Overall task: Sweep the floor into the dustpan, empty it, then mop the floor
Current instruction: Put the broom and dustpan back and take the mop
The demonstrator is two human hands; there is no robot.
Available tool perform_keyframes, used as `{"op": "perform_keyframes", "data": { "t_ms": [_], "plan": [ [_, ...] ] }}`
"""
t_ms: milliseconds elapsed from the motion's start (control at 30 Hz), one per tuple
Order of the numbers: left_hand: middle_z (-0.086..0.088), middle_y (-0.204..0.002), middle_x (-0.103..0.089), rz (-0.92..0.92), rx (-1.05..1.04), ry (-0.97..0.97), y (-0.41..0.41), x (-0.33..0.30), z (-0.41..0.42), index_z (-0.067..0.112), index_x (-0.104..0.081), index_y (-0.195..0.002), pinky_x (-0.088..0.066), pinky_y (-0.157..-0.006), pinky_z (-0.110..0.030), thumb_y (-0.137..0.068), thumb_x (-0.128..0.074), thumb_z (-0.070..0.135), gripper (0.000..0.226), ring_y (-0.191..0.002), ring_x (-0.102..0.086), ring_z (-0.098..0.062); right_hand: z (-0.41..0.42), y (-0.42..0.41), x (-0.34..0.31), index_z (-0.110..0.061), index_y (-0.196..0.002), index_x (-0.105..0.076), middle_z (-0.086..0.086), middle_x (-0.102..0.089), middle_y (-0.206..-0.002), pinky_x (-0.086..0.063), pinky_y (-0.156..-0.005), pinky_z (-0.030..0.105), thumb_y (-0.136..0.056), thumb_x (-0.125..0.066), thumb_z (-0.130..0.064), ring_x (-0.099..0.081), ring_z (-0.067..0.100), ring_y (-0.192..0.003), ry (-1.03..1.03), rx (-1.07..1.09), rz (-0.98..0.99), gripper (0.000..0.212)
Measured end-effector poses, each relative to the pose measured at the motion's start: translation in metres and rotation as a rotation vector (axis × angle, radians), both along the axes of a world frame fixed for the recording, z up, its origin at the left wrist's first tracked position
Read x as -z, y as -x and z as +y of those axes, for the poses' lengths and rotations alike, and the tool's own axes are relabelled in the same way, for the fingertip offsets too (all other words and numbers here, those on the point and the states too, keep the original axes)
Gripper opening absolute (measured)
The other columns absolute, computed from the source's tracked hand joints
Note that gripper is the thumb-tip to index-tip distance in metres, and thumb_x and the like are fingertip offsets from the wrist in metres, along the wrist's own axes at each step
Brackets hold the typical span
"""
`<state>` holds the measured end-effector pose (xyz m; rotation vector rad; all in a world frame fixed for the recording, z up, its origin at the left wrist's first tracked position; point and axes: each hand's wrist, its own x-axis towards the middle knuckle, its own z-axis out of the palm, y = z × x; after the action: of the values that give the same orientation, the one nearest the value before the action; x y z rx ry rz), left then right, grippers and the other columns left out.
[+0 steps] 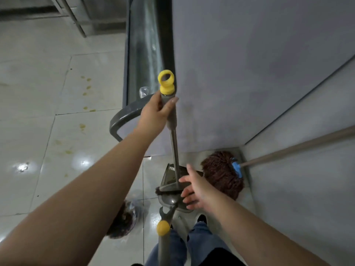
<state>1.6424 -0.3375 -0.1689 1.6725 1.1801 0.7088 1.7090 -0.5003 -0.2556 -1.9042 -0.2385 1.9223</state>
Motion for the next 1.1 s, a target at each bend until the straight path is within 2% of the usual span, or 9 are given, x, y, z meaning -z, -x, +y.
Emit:
{"op": "perform_keyframes", "data": {
  "t_ms": [133,233,300,367,467,567,733,833,1100],
  "plan": [
    [-0.001,-0.097,-0.061,0.022,-0.051,0.097,-0.019,0.013,0.042,0.018,-0.052,-0.104,-0.046,-0.083,-0.031,-0.091,-0.057,0.030,0.018,-0.090,-0.057,-0.018,-0.026,0.027,0.002,-0.038,-0.113,-0.054,0.007,-0.058,-0.086,-0.047,-0.054,0.025,-0.083,-0.013,-0.078,-0.058,0.019,-0.070,0.047,-0.060,0.183,0.065],
    [0.003,-0.079,-0.054,0.034,-0.079,0.102,-0.025,0.023,0.053,0.017,-0.050,-0.092,-0.048,-0.074,-0.030,-0.091,-0.058,0.029,0.015,-0.078,-0.055,-0.017,-0.036,0.043,0.005,-0.040,-0.117,-0.052,0.011,-0.057,-0.113,-0.049,-0.064,0.027,-0.080,-0.016,-0.081,-0.059,0.022,-0.077,0.146,-0.063,0.234,0.067],
    [0.004,-0.070,-0.045,0.078,-0.093,0.079,-0.024,0.033,0.049,0.016,-0.046,-0.086,-0.038,-0.063,-0.026,-0.091,-0.056,0.032,0.020,-0.068,-0.046,-0.014,-0.040,0.050,0.002,-0.027,-0.098,-0.056,0.014,-0.060,-0.097,-0.049,-0.058,0.024,-0.084,-0.026,-0.076,-0.058,0.023,-0.068,0.209,0.119,0.362,0.059],
    [0.001,-0.078,-0.052,0.037,-0.114,0.084,-0.020,0.046,0.041,0.017,-0.046,-0.093,-0.037,-0.068,-0.025,-0.093,-0.054,0.032,0.016,-0.075,-0.050,-0.015,-0.039,0.058,-0.002,-0.013,-0.083,-0.054,0.014,-0.059,-0.073,-0.051,-0.052,0.027,-0.088,-0.039,-0.066,-0.058,0.024,-0.055,0.206,0.364,0.421,0.055],
    [0.009,-0.078,-0.053,-0.041,-0.131,0.040,-0.017,0.052,0.031,0.025,-0.046,-0.087,-0.037,-0.061,-0.009,-0.094,-0.053,0.025,0.010,-0.074,-0.051,-0.005,-0.038,0.064,-0.003,-0.012,-0.096,-0.056,0.008,-0.064,-0.063,-0.050,-0.047,0.028,-0.087,-0.051,-0.060,-0.060,0.021,-0.043,0.161,0.518,0.372,0.049],
    [0.011,-0.081,-0.054,-0.093,-0.164,-0.040,-0.018,0.043,0.033,0.032,-0.044,-0.083,-0.041,-0.069,-0.008,-0.093,-0.054,0.026,0.015,-0.080,-0.053,-0.009,-0.042,0.051,-0.008,-0.022,-0.105,-0.052,0.007,-0.059,-0.063,-0.042,-0.037,0.021,-0.082,-0.058,-0.058,-0.051,0.018,-0.032,0.124,0.501,0.340,0.043],
    [-0.003,-0.095,-0.058,-0.087,-0.071,-0.120,-0.025,0.019,0.044,0.019,-0.050,-0.100,-0.050,-0.085,-0.050,-0.092,-0.052,0.032,0.015,-0.096,-0.057,-0.026,-0.040,0.010,-0.022,-0.021,-0.089,-0.057,0.006,-0.040,-0.032,-0.038,-0.035,0.017,-0.081,-0.062,-0.052,-0.042,0.017,-0.026,0.096,0.445,0.226,0.032],
    [-0.014,-0.110,-0.060,-0.013,-0.019,-0.162,-0.030,0.016,0.043,0.007,-0.051,-0.113,-0.046,-0.091,-0.048,-0.093,-0.052,0.034,0.034,-0.103,-0.055,-0.029,-0.032,0.005,-0.025,-0.022,-0.092,-0.054,0.005,-0.040,-0.031,-0.038,-0.034,0.016,-0.084,-0.060,-0.048,-0.041,0.016,-0.026,0.107,0.380,0.222,0.028],
    [-0.018,-0.100,-0.058,0.051,-0.040,-0.256,-0.044,0.011,0.046,0.002,-0.051,-0.108,-0.043,-0.083,-0.037,-0.094,-0.051,0.037,0.037,-0.098,-0.053,-0.032,-0.015,-0.011,-0.020,-0.025,-0.101,-0.055,-0.002,-0.057,-0.038,-0.042,-0.037,0.018,-0.086,-0.058,-0.051,-0.048,0.016,-0.028,0.059,0.288,0.182,0.030]
  ]
}}
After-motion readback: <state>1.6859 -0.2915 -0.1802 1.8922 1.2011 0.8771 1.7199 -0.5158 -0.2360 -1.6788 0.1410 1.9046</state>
